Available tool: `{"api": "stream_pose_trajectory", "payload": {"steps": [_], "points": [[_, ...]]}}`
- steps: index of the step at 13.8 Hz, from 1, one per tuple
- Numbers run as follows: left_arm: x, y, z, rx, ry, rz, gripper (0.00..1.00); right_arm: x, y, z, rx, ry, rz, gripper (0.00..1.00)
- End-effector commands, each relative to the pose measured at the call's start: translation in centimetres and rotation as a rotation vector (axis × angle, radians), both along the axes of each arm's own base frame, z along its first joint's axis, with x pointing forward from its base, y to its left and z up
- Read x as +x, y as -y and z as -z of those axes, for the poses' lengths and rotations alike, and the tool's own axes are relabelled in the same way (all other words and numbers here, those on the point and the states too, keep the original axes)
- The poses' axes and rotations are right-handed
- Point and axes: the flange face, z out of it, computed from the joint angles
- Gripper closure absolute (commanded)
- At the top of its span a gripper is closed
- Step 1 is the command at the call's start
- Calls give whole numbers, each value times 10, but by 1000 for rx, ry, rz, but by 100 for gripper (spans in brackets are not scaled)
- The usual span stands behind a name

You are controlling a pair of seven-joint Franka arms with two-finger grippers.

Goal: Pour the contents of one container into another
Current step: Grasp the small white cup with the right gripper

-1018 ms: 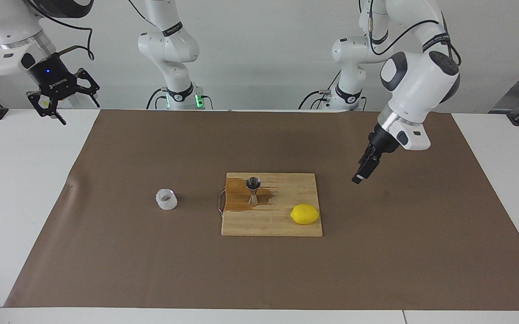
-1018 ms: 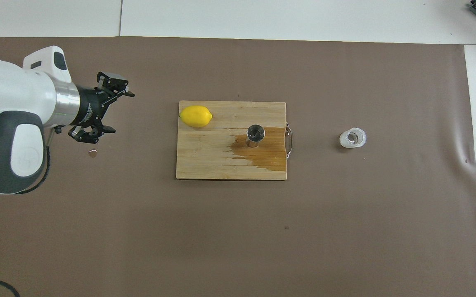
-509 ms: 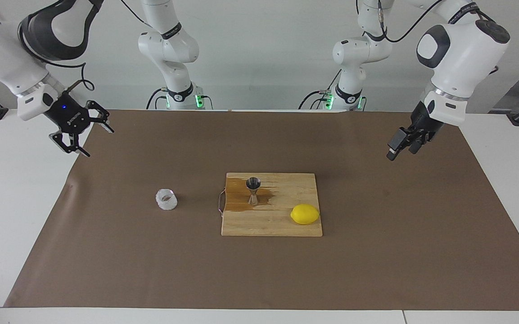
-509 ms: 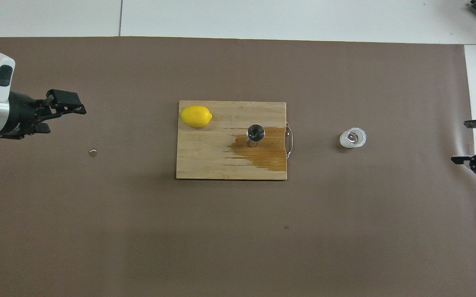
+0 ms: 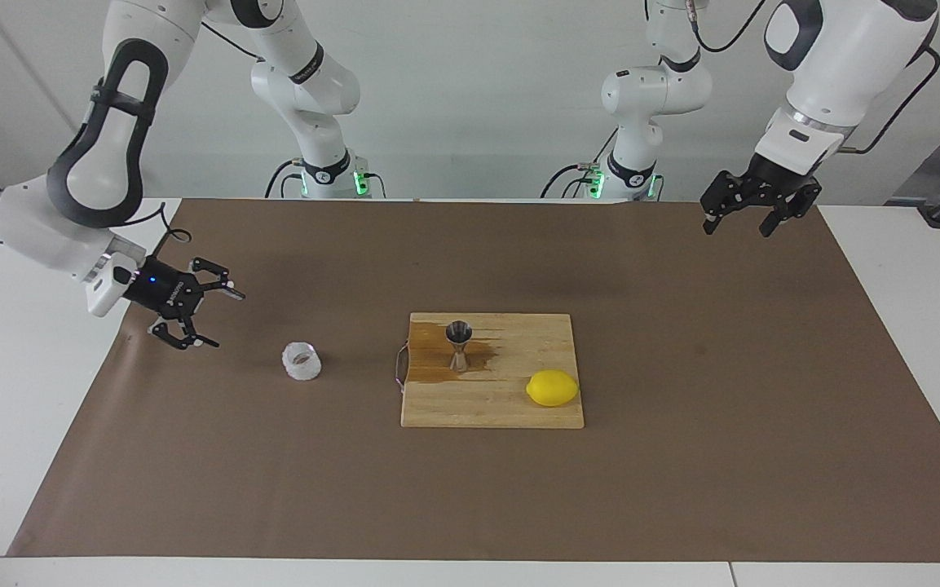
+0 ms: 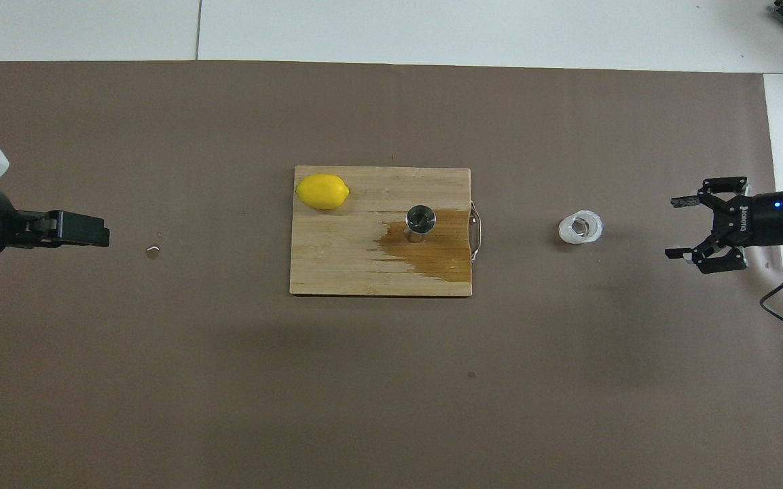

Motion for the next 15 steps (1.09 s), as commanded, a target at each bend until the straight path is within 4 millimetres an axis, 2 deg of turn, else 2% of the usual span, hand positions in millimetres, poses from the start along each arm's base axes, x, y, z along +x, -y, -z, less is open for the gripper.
{"api": "stream_pose_trajectory", "payload": {"steps": [1,2,4,6,8,10,12,15], "points": [[15,-6,-21,23,-16,37,0,17,-26,46,114,72,-27,0],[19,-11,-25,32,-46,33,0,21,-35,54,93,81,-23,0],[18,-12,-31,32,-48,68,0,24,-39,78,93,93,-9,0],[13,-16,-22,32,-75,58,0,24,-51,83,88,105,-9,0],[9,-21,-19,35,-81,47,0,16,-64,92,116,95,-7,0],[9,-29,-19,45,-90,37,0,4,-65,100,120,95,-27,0],[8,-23,-18,66,-99,54,0,-10,-67,111,131,67,-16,0],[2,-11,-15,90,-122,81,0,-8,-70,114,113,83,-17,0]]}}
